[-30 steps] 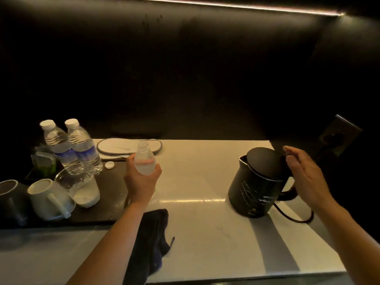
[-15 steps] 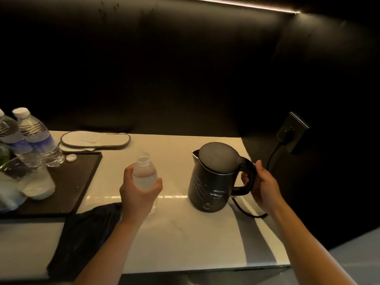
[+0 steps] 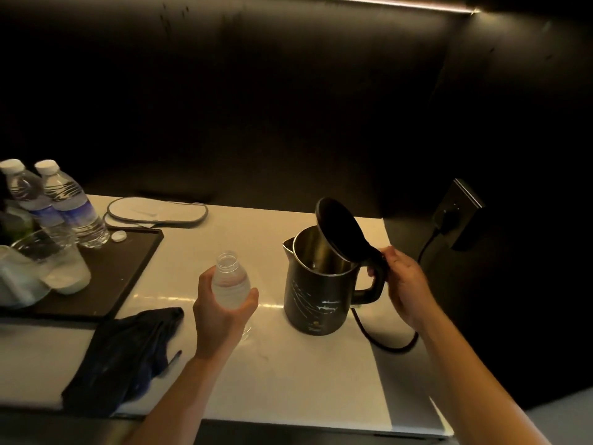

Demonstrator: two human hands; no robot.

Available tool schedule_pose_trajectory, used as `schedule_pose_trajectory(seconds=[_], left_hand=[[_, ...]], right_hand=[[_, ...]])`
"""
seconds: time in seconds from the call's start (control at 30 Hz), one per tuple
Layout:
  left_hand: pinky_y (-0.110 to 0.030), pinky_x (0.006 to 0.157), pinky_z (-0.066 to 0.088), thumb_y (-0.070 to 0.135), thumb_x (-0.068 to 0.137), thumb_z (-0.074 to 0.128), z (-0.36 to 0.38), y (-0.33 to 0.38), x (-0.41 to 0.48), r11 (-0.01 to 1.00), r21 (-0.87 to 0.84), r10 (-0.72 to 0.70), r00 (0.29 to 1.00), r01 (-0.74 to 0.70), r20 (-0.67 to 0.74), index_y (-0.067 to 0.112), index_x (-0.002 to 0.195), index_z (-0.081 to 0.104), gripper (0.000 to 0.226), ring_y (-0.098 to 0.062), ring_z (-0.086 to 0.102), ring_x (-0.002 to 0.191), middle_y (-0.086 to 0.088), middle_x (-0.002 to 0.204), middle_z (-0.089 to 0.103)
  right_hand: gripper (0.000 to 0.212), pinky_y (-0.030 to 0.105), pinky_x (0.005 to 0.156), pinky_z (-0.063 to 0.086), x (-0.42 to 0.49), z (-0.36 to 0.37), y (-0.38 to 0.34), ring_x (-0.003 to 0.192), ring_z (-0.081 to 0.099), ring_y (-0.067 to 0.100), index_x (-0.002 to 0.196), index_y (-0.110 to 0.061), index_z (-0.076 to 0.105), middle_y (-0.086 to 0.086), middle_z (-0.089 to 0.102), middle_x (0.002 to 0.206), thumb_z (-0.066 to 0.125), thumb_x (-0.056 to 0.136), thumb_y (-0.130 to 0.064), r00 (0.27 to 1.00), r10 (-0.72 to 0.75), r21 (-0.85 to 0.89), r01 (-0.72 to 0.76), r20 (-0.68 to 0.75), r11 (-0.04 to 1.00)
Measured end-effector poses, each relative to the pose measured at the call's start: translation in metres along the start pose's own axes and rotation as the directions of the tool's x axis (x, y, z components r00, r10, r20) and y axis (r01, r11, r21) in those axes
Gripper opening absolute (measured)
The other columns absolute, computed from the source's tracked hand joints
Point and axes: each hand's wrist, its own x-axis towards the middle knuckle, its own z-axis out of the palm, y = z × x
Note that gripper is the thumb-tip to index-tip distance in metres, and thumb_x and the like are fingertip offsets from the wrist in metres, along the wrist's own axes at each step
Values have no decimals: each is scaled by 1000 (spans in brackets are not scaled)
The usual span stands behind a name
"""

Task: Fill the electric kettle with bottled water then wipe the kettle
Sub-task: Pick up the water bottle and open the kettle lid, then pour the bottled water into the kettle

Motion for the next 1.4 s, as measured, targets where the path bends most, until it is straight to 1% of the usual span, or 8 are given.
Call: schedule_pose_trajectory(seconds=[0.13, 0.3, 0.43, 0.73, 0.87, 1.1, 1.23, 1.4], left_hand=[[3, 70, 42, 33, 66, 86, 2, 6, -3, 1000, -10, 20, 999, -20, -25, 45, 120, 42, 71, 17, 53, 101, 49, 106, 50], [5, 69, 40, 22, 74, 87, 13, 4, -7, 1000, 0, -10, 998, 11, -61, 49, 125, 34, 78, 14, 54, 105, 30, 112, 51], [4, 68, 40, 24, 77, 85, 15, 2, -3, 1000, 12, -20, 998, 21, -61, 39, 128, 36, 73, -10, 58, 95, 6, 121, 51], [-3, 71, 48, 31, 74, 87, -4, 44, 29, 989, 19, 137, 957, -147, 256, 35, 127, 39, 71, 8, 57, 104, 22, 111, 52], [-23, 80, 55, 45, 70, 82, -15, 75, 59, 969, 94, 139, 822, -227, 553, 38, 128, 40, 72, -19, 61, 102, 19, 113, 54], [-31, 86, 59, 65, 71, 74, -11, 112, 113, 868, 226, -5, 447, -442, 894, 52, 131, 40, 71, -17, 58, 113, 16, 130, 56], [-34, 90, 56, 65, 71, 75, 0, 125, 135, 764, 324, -111, 381, -558, 918, 45, 138, 40, 78, -14, 57, 114, 14, 138, 55], [-17, 62, 55, 58, 73, 79, 8, 149, 151, 640, 356, -207, 293, -681, 933, 41, 134, 44, 73, 0, 67, 84, 20, 107, 64]], right_hand=[[58, 28, 93, 42, -7, 12, -26, 107, 59, -4, 139, -35, 53, -22, 66, 112, 46, 92, -67, 982, -191, -230, 187, 5, 955], [88, 30, 92, 47, -4, 35, -32, 122, 45, 13, 150, -41, 31, -16, 37, 137, 56, 74, -79, 958, -270, -500, 280, 94, 820], [86, 23, 85, 45, 1, 41, -30, 115, 49, 17, 147, -26, 44, -2, 46, 130, 51, 75, -73, 944, -329, -500, 286, 3, 817], [60, 40, 83, 55, 2, 49, -22, 100, 62, 22, 122, -8, 66, 1, 65, 105, 40, 87, -50, 853, -403, -244, 335, -331, 910], [63, 52, 86, 56, 4, 49, -20, 102, 64, 26, 124, -5, 65, 8, 67, 109, 38, 88, -49, 852, -382, -247, 308, -358, 919], [61, 52, 84, 56, 4, 48, -18, 100, 64, 23, 124, -10, 65, -1, 66, 107, 41, 86, -51, 859, -364, -245, 289, -361, 925], [57, 49, 84, 57, 4, 48, -16, 99, 63, 18, 124, -15, 65, -8, 65, 106, 43, 87, -53, 861, -367, -241, 296, -353, 924], [53, 47, 86, 58, 7, 49, -14, 102, 63, 14, 123, -22, 65, -11, 65, 109, 43, 85, -52, 872, -337, -230, 268, -354, 935]])
